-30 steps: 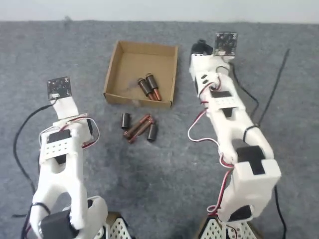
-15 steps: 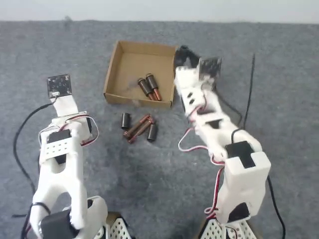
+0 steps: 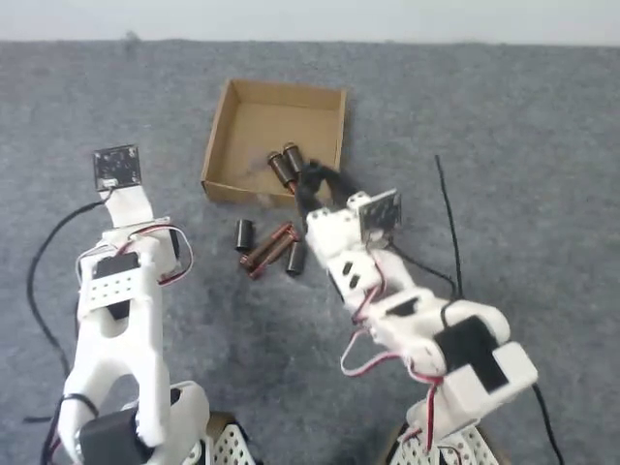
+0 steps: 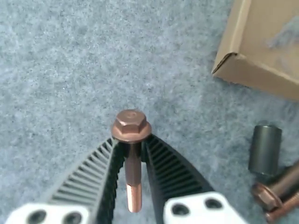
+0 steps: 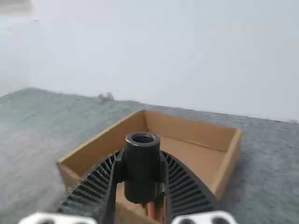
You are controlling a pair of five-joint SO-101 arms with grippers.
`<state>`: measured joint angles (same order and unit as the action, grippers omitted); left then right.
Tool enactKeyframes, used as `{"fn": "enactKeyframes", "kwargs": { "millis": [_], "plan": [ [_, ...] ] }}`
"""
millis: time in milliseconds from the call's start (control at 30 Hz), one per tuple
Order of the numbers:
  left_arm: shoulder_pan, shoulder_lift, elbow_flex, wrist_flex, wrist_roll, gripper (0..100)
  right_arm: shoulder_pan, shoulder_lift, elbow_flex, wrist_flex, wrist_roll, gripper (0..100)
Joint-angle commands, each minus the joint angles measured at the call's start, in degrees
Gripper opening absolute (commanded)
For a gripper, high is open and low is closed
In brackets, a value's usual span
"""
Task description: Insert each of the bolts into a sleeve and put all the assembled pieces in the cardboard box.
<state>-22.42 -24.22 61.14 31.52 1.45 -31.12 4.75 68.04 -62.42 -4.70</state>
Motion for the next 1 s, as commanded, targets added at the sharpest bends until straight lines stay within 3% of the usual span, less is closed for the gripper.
{"fn": "enactKeyframes", "kwargs": {
  "millis": [0, 233, 500, 967],
  "plan": [
    [0.26, -2.73, -0.57, -1.41, -0.7, 1, -3.65, -5.76, 4.4, -3.21, 5.98, 0.6],
    [0.26, -2.73, -0.57, -1.32, -0.7, 1, -9.54, -6.46, 11.52, -8.75, 7.03, 0.6],
    [0.26, -3.08, 0.13, -1.41, -0.7, 1, -8.31, -6.46, 15.21, -13.93, 6.86, 0.6],
    [0.26, -3.16, -0.04, -1.41, -0.7, 1, -8.13, -6.55, 28.13, -31.69, 6.95, 0.6]
  ]
}}
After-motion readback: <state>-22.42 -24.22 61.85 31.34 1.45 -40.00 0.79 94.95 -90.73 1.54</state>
